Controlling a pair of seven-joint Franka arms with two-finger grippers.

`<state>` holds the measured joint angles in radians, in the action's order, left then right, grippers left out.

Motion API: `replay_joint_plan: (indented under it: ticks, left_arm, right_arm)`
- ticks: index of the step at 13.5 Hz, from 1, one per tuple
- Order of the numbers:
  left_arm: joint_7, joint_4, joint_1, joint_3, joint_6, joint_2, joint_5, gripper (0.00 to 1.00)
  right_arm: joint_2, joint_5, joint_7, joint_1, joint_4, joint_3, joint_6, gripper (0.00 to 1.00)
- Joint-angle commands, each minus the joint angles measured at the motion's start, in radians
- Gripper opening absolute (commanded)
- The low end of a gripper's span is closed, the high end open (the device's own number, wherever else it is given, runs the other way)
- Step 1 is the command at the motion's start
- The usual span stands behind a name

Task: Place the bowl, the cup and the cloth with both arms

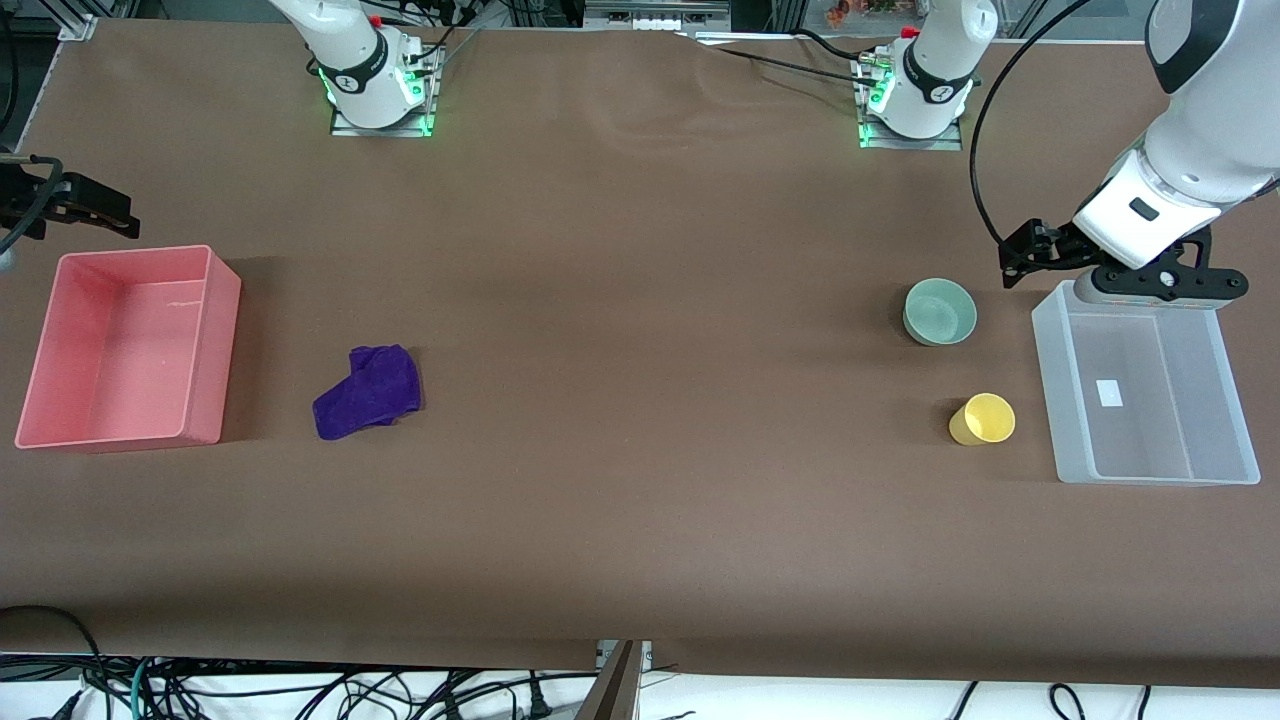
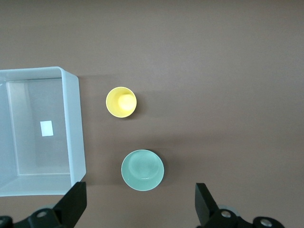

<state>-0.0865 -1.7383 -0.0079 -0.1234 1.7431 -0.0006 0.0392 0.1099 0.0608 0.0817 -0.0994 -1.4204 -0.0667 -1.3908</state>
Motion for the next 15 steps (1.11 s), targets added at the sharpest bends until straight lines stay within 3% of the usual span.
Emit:
replay_joint_plan:
  ticks: [1, 12, 15]
  left_arm:
    - [0.001, 0.008, -0.010, 0.005, -0.007, 0.002, -0.021, 1.00]
    - [0.001, 0.022, -0.017, 0.005, -0.017, 0.005, -0.021, 1.00]
    - [0.010, 0.007, -0.017, 0.005, -0.077, 0.008, -0.021, 1.00]
  right_arm:
    - [0.001, 0.002, -0.003, -0.003, 0.009, -0.002, -0.001, 1.00]
    - [0.001, 0.002, -0.003, -0.003, 0.009, -0.001, -0.001, 1.00]
    - [0.001, 0.001, -0.008, -0.003, 0.009, -0.001, -0.002, 1.00]
